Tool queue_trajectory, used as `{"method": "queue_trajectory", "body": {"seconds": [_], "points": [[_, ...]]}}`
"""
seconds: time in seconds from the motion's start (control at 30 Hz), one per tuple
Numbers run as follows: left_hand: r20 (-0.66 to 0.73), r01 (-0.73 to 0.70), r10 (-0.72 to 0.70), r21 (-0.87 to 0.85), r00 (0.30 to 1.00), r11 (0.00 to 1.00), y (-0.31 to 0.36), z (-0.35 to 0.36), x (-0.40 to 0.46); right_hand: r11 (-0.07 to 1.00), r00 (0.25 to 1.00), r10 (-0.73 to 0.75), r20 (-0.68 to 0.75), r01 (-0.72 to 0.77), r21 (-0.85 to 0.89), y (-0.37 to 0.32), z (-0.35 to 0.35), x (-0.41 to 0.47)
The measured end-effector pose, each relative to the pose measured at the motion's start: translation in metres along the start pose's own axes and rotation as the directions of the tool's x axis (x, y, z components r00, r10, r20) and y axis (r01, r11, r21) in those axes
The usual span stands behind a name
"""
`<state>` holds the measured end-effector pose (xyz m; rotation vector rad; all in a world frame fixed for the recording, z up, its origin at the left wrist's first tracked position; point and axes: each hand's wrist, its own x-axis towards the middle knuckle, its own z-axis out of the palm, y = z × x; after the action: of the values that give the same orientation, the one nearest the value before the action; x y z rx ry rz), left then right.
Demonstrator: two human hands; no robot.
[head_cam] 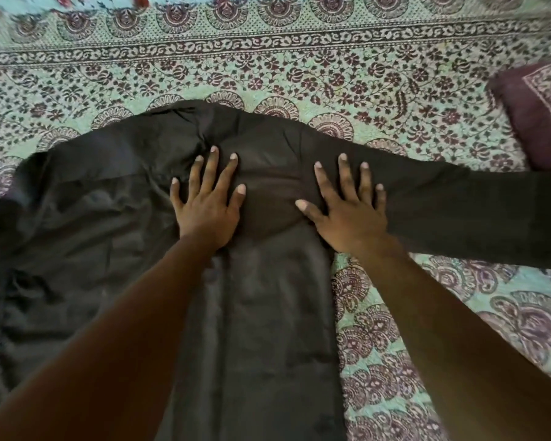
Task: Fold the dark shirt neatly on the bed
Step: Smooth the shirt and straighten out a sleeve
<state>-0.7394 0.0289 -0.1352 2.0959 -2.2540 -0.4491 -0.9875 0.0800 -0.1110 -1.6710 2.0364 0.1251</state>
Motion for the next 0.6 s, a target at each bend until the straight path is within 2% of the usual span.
{"method": "queue_trajectory", "body": {"seconds": [0.07,0.13,0.17,0.23,0.3,0.33,0.4,0.43,0.6], "points": [[0.09,0.046,-0.042,-0.044,0.995,0.998,0.012,-0.013,0.001,0.998,0.998,0.064,-0.005,-0.064,0.016,0.033,-0.007,-0.013],[0.032,0.031,-0.031,0.007,0.999,0.999,0.035,-0.023,0.0,0.992,0.992,0.128,-0.007,-0.128,0.018,0.07,-0.013,-0.027],[-0.036,-0.05,0.05,-0.006,0.998,0.999,0.054,-0.025,-0.003,0.986,0.986,0.167,-0.02,-0.166,0.018,0.088,-0.015,-0.034],[-0.093,-0.314,0.302,-0.169,0.949,0.934,0.102,-0.02,-0.013,0.977,0.976,0.212,-0.039,-0.212,0.012,0.116,-0.02,-0.043],[0.033,-0.443,0.484,-0.354,0.874,0.824,0.155,-0.005,-0.026,0.975,0.975,0.223,-0.022,-0.223,0.008,0.131,-0.024,-0.046],[0.139,-0.429,0.506,-0.373,0.851,0.823,0.181,0.003,-0.034,0.974,0.974,0.227,-0.012,-0.227,-0.01,0.137,-0.027,-0.046],[0.352,-0.334,0.419,-0.28,0.837,0.9,0.223,0.022,-0.048,0.971,0.974,0.224,0.014,-0.222,-0.091,0.151,-0.036,-0.046],[0.403,-0.303,0.365,-0.211,0.839,0.929,0.233,0.031,-0.052,0.968,0.977,0.213,0.028,-0.207,-0.14,0.157,-0.04,-0.046],[0.287,-0.294,0.282,-0.003,0.915,0.956,0.243,0.054,-0.063,0.94,0.988,0.139,0.07,-0.109,-0.325,0.2,-0.058,-0.06]]}}
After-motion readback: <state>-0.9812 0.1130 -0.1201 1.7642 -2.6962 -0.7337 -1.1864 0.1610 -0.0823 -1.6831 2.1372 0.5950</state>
